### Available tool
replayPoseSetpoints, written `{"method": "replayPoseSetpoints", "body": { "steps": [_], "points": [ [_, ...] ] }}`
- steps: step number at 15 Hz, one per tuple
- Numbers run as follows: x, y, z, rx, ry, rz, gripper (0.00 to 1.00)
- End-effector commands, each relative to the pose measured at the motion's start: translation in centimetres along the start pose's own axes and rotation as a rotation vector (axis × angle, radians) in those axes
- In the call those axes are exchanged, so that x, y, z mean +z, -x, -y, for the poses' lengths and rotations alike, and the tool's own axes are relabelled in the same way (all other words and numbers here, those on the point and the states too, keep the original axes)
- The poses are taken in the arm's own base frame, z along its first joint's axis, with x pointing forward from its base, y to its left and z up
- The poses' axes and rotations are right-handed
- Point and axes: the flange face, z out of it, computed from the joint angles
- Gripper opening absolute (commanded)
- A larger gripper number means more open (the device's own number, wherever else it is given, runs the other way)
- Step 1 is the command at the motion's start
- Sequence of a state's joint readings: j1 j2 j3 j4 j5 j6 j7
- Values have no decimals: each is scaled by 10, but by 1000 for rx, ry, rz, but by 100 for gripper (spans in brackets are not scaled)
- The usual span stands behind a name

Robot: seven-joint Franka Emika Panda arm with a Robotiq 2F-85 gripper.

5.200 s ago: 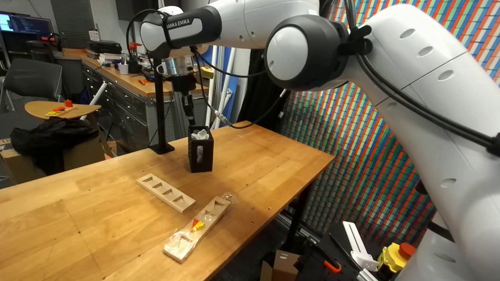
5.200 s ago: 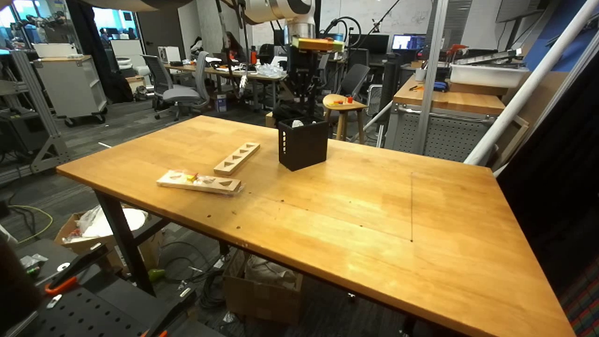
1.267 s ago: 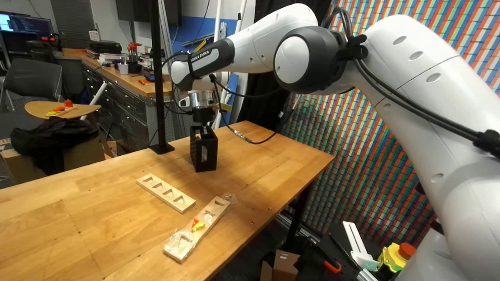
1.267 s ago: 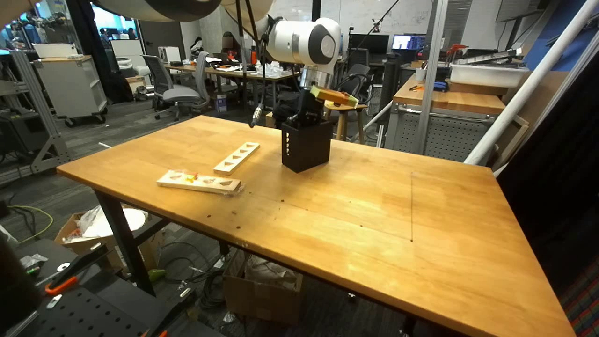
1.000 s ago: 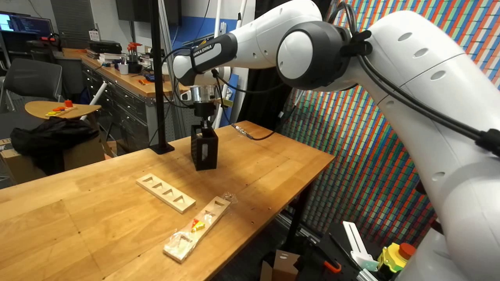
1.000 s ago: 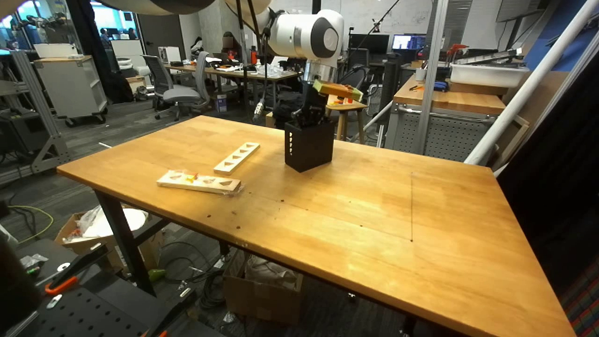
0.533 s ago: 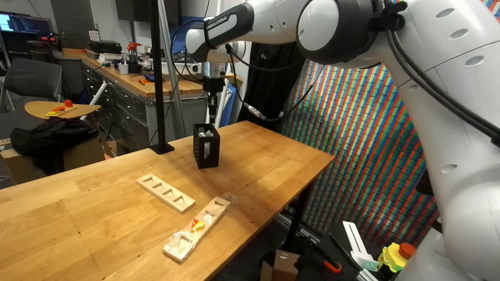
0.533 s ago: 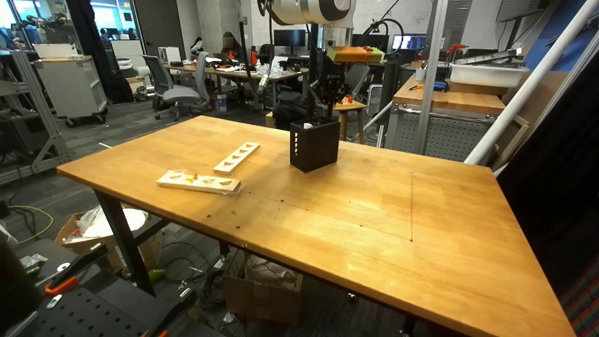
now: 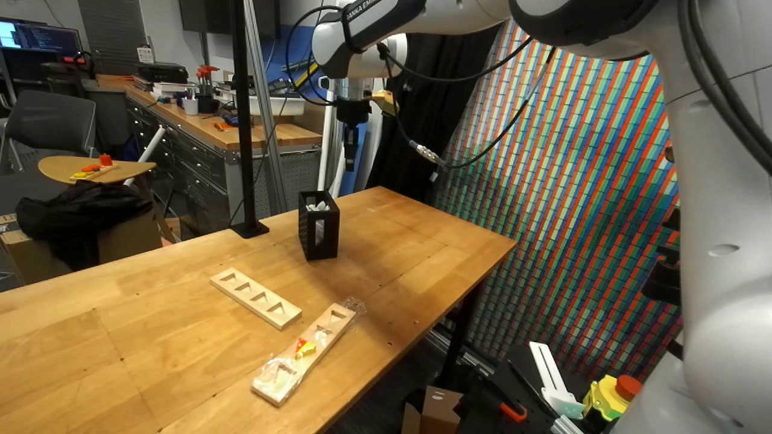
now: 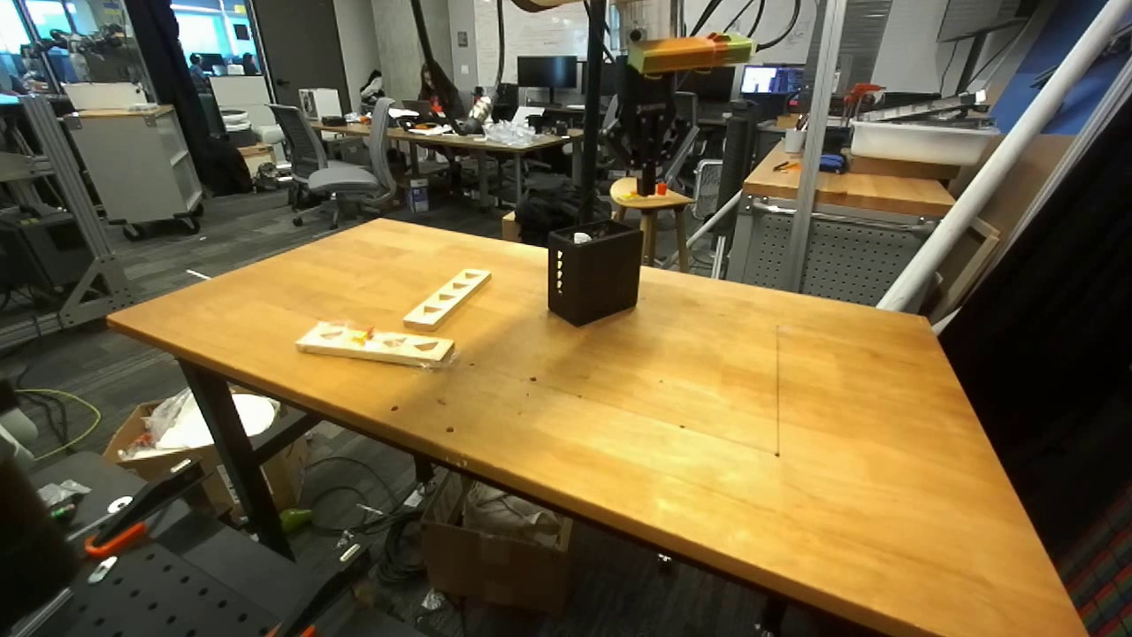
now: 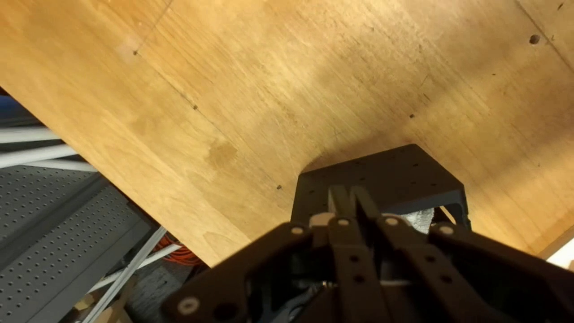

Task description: Stuff the towel into the box

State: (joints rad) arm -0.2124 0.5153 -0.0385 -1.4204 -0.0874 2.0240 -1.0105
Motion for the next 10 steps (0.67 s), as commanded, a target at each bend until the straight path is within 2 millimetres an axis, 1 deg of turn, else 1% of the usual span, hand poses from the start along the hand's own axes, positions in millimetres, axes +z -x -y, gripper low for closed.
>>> {"method": "replayPoseSetpoints", "body": {
  "steps": [1,2,3,10],
  "points": [
    [-3,5,3,7,4,6,16],
    [-4,8,6,11,3,8,23],
    [-5,10,8,12,2,8,28],
    [-3,11,11,16,2,7,29]
  ]
}}
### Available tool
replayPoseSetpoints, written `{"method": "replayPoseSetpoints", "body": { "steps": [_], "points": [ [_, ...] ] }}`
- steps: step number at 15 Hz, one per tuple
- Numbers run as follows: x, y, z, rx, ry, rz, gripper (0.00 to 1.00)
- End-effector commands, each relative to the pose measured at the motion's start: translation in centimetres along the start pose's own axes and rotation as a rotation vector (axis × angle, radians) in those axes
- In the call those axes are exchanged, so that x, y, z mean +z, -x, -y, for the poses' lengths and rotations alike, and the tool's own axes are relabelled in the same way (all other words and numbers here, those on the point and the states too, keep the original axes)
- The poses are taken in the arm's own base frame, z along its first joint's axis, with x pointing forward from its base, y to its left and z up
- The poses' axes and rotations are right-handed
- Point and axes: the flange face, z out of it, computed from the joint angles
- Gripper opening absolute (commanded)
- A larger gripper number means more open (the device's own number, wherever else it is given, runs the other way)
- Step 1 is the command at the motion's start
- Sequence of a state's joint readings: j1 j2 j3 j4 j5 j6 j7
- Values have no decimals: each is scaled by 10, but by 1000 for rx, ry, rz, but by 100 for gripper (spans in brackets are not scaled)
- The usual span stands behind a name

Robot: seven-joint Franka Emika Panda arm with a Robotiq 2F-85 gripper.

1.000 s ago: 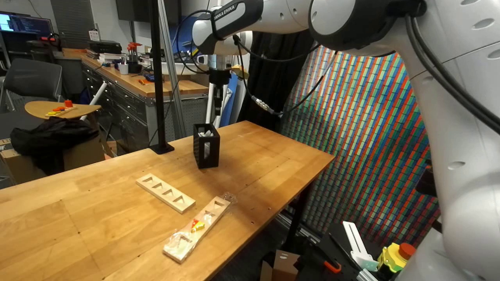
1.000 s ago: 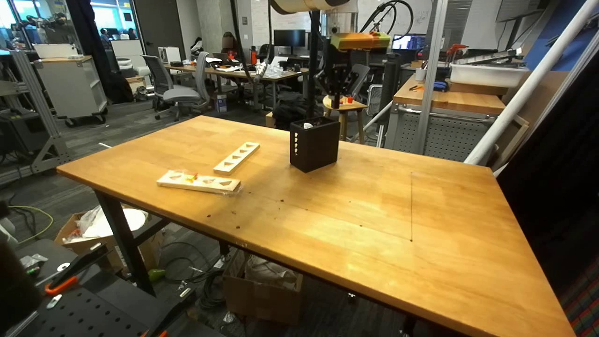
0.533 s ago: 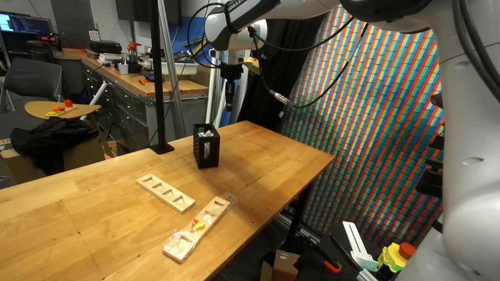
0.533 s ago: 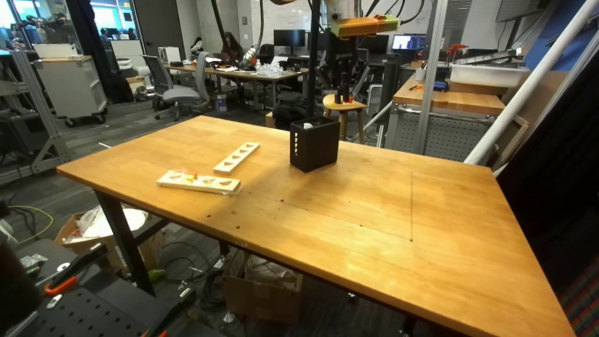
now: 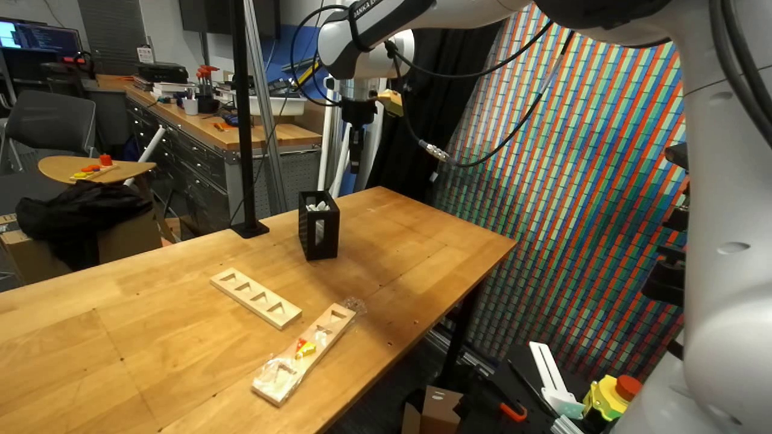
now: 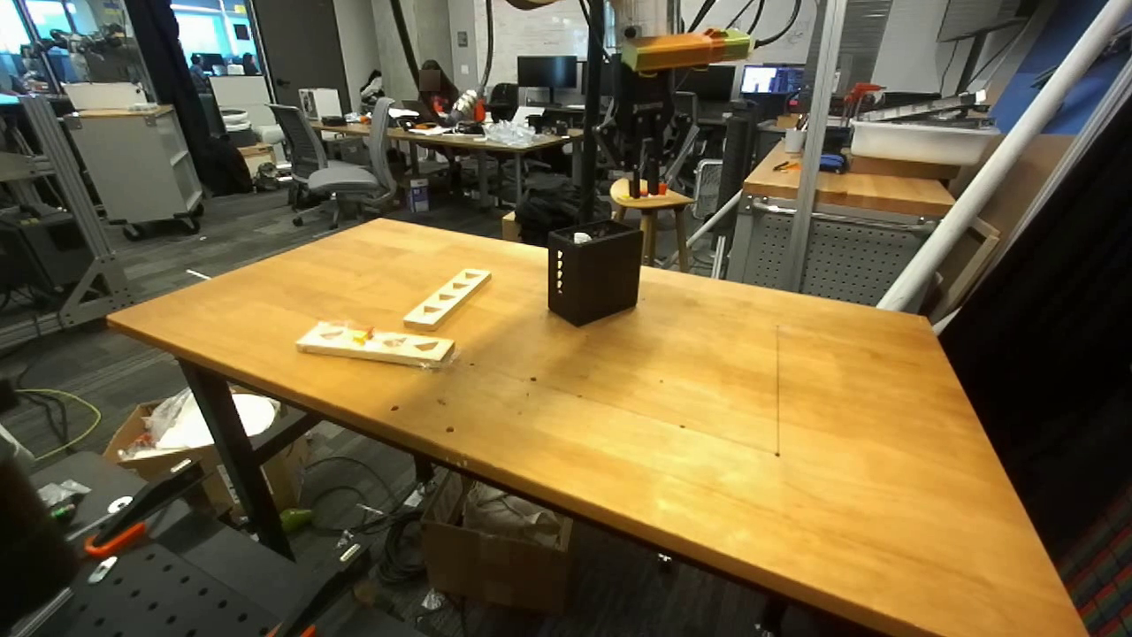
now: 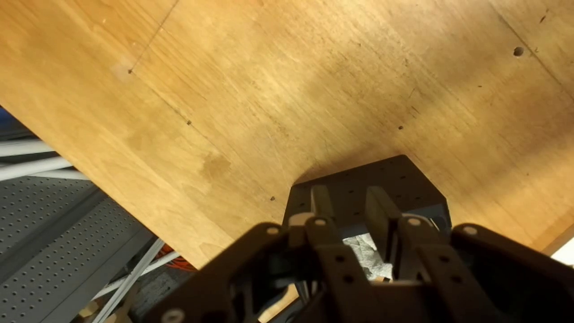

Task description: Stuff the towel into the box

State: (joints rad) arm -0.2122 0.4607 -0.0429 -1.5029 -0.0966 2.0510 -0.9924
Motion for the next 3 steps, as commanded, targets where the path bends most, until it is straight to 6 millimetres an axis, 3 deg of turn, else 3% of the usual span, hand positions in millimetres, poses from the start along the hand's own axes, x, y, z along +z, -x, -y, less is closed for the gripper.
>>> {"method": "replayPoseSetpoints", "body": {
  "steps": [1,3],
  "points": [
    [-1,0,0,0,-1,0,29],
    [-1,0,0,1,-1,0,29]
  ]
}}
